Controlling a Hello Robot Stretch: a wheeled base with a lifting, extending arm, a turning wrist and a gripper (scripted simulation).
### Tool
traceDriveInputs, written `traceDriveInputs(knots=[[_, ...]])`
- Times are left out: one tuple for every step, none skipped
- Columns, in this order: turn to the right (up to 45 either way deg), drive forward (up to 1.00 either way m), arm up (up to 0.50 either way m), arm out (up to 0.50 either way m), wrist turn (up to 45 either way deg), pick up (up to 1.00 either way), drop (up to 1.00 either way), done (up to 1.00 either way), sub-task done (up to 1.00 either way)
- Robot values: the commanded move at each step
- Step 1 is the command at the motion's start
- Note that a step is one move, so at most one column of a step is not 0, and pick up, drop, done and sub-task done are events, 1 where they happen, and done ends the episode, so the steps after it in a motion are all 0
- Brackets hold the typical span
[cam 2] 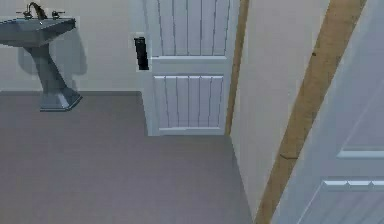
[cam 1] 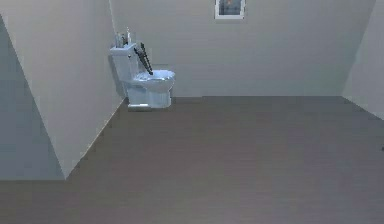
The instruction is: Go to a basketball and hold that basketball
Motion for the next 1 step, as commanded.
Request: traceDriveInputs(knots=[[0.0,0.15,0.0,0.0,0.0,0.0,0.0,0.0,0.0]])
